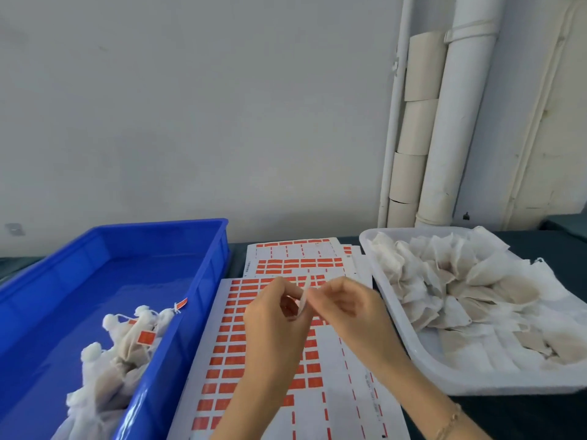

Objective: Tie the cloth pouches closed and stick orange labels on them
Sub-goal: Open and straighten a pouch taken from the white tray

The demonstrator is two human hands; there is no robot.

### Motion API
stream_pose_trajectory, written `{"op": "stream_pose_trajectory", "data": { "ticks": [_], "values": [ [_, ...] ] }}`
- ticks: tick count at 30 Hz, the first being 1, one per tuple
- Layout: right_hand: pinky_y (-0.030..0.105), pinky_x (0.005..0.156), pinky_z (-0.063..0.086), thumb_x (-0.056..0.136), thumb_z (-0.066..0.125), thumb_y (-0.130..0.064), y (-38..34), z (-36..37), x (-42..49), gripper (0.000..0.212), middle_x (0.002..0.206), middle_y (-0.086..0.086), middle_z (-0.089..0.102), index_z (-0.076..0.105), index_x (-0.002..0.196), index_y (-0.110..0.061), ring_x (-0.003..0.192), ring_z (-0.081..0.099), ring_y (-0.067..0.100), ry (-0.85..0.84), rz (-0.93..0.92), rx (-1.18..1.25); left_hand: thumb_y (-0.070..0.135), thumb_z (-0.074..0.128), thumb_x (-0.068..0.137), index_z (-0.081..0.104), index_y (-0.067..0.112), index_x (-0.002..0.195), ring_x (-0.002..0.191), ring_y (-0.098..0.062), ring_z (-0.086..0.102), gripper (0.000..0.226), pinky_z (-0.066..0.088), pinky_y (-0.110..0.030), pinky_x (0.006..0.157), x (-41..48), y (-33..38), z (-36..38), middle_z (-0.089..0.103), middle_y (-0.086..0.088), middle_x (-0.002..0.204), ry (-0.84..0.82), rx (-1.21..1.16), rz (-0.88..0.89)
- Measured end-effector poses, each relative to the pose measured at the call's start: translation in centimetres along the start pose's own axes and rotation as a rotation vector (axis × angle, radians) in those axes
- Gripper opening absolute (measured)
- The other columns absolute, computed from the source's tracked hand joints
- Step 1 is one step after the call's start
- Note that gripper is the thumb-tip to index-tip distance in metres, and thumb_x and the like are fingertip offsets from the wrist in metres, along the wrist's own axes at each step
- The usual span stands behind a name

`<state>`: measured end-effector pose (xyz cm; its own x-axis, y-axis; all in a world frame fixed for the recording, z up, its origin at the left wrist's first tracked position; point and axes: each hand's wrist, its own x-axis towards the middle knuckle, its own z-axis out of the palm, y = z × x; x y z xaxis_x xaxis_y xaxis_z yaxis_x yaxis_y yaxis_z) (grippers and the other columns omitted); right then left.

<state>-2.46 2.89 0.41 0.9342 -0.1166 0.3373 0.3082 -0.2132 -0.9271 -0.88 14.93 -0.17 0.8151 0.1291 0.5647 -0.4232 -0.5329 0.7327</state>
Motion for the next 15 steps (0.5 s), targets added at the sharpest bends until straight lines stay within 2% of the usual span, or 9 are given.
{"op": "stream_pose_trajectory", "data": {
  "ticks": [3,5,7,10,12,15],
  "values": [
    [0.011,0.069,0.053,0.069,0.073,-0.047,0.2,2.1,-0.9,0.027,0.081,-0.020,0.070,0.068,0.087,-0.028,0.081,0.068,0.002,0.091,-0.010,0.051,-0.001,0.080,0.070,0.058,0.026,0.077,0.063,-0.005,0.058,0.035,0.045,-0.001,0.067,-0.4,0.0,-0.1,0.054,0.023,0.073,0.061,0.007,0.083],
    [0.013,0.070,0.055,0.077,0.075,-0.034,0.7,2.6,-1.0,0.013,0.079,-0.017,0.071,0.069,0.087,-0.027,0.080,0.068,0.003,0.145,-0.004,0.032,-0.003,0.079,0.070,0.057,0.027,0.079,0.065,-0.006,0.058,0.038,0.044,0.000,0.068,-0.8,-0.2,0.0,0.052,0.025,0.075,0.059,0.018,0.091],
    [0.013,0.069,0.055,0.080,0.074,-0.029,0.9,2.7,-1.0,0.006,0.078,-0.017,0.072,0.071,0.085,-0.029,0.078,0.068,0.002,0.135,0.007,-0.002,-0.002,0.080,0.070,0.055,0.029,0.079,0.066,-0.009,0.059,0.041,0.044,-0.001,0.067,-1.2,-0.6,0.2,0.053,0.024,0.076,0.056,0.004,0.085],
    [0.011,0.067,0.053,0.081,0.074,-0.028,1.3,2.1,-0.9,0.005,0.077,-0.020,0.072,0.072,0.082,-0.032,0.078,0.069,0.001,0.061,0.015,-0.013,0.006,0.081,0.071,0.052,0.038,0.085,0.084,0.000,0.060,0.045,0.046,-0.002,0.063,-2.0,-1.5,0.1,0.057,0.023,0.084,-0.006,-0.086,0.067],
    [0.017,0.069,0.056,0.081,0.074,-0.025,1.6,1.4,-0.5,0.005,0.079,-0.016,0.073,0.074,0.085,-0.029,0.078,0.070,0.005,0.014,0.037,-0.013,0.017,0.080,0.073,0.051,0.041,0.099,0.092,0.002,0.059,0.046,0.049,-0.005,0.063,-2.9,-2.0,0.0,0.058,0.024,0.094,-0.063,-0.125,0.077],
    [0.027,0.072,0.060,0.081,0.074,-0.022,2.0,0.6,-0.1,0.008,0.084,-0.013,0.074,0.074,0.088,-0.025,0.081,0.071,0.009,-0.075,0.071,-0.040,0.039,0.070,0.079,0.047,0.044,0.114,0.103,0.000,0.054,0.042,0.051,-0.013,0.077,-3.5,-2.8,-0.4,0.050,0.032,0.113,-0.053,-0.075,0.023]
  ]
}}
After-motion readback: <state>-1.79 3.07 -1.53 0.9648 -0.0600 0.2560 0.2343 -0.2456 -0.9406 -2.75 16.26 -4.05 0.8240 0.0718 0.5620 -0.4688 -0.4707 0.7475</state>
